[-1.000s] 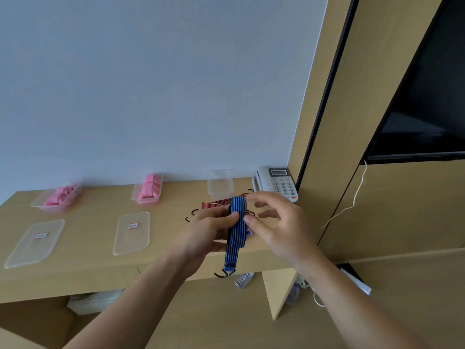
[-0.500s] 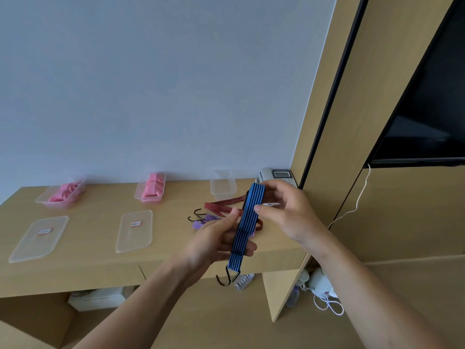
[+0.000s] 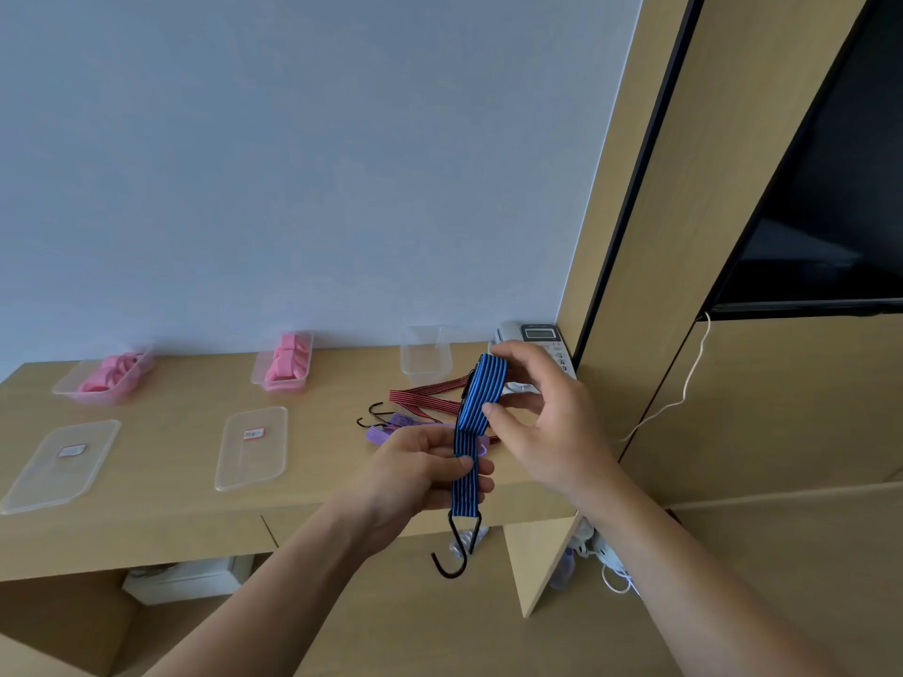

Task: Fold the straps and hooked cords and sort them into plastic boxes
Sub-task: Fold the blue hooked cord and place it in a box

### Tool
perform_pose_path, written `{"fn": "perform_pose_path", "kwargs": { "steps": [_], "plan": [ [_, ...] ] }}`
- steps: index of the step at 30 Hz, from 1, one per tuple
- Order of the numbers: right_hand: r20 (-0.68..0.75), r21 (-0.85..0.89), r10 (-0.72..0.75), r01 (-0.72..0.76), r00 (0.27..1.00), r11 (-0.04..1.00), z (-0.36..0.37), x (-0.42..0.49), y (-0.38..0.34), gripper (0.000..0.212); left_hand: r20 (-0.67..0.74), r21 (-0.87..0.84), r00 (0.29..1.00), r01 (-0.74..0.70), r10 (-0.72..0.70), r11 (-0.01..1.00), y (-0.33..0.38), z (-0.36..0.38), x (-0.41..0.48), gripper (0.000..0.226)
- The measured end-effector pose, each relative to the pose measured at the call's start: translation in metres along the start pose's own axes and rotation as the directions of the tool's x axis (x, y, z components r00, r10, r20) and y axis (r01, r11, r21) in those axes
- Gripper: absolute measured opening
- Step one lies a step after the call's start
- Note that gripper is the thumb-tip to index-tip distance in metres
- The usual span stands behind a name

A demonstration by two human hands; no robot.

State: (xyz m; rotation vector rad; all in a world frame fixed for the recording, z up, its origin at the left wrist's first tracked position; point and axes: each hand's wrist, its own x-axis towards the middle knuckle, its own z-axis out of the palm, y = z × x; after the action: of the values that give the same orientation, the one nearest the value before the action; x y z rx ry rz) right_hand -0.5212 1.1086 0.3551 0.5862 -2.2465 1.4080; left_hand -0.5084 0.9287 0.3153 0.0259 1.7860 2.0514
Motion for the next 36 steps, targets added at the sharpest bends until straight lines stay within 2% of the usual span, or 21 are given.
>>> {"fn": "perform_pose_path", "kwargs": {
  "steps": [4, 7, 14, 18, 22, 28, 30, 31, 33, 35, 36],
  "plan": [
    [-0.009, -0.071, -0.106, 0.105, 0.994, 0.992, 0.004, -0.003, 0.0, 0.05, -0.075, 0.009, 0.996, 0.038, -0.038, 0.999, 0.0, 0.001, 0.002, 0.022],
    [-0.039, -0.085, -0.121, 0.117, 0.992, 0.99, 0.008, -0.008, 0.002, 0.048, -0.097, -0.035, 0.995, 0.036, -0.039, 0.999, -0.002, -0.001, 0.003, 0.021],
    [-0.038, -0.181, -0.23, 0.219, 0.972, 0.959, 0.018, -0.023, 0.007, 0.045, -0.046, -0.345, 0.994, 0.079, -0.101, 0.935, 0.003, 0.001, 0.005, 0.035],
    [-0.01, -0.186, -0.256, 0.25, 0.967, 0.95, 0.023, -0.034, 0.008, 0.04, -0.087, -0.427, 0.991, 0.054, -0.1, 0.903, 0.007, -0.003, 0.006, 0.034],
    [-0.004, -0.213, -0.289, 0.281, 0.957, 0.936, 0.029, -0.045, 0.013, 0.035, -0.104, -0.398, 0.99, 0.051, -0.1, 0.916, 0.009, -0.007, 0.007, 0.042],
    [0.034, -0.249, -0.319, 0.317, 0.947, 0.915, 0.039, -0.064, 0.014, 0.022, -0.096, -0.324, 0.995, -0.012, -0.02, 0.946, 0.007, -0.019, 0.009, 0.021],
    [0.013, -0.204, -0.255, 0.252, 0.967, 0.946, 0.043, -0.069, 0.012, 0.029, -0.133, -0.32, 0.991, -0.047, 0.005, 0.946, 0.005, -0.024, 0.009, 0.021],
    [-0.005, -0.158, -0.171, 0.168, 0.985, 0.973, 0.046, -0.071, 0.01, 0.036, -0.15, -0.342, 0.989, -0.065, 0.013, 0.938, 0.004, -0.027, 0.009, 0.024],
    [0.011, -0.058, 0.126, -0.125, 0.992, 0.991, 0.052, -0.074, 0.005, 0.044, -0.163, -0.405, 0.986, -0.092, 0.027, 0.91, 0.003, -0.033, 0.008, 0.03],
    [0.115, -0.007, 0.411, -0.413, 0.905, 0.911, 0.061, -0.073, 0.006, 0.03, -0.154, -0.44, 0.987, -0.102, 0.037, 0.892, 0.002, -0.039, 0.006, 0.027],
    [0.144, -0.012, 0.476, -0.479, 0.868, 0.878, 0.065, -0.073, 0.008, 0.023, -0.146, -0.449, 0.989, -0.096, 0.033, 0.888, 0.002, -0.043, 0.005, 0.026]
  ]
}}
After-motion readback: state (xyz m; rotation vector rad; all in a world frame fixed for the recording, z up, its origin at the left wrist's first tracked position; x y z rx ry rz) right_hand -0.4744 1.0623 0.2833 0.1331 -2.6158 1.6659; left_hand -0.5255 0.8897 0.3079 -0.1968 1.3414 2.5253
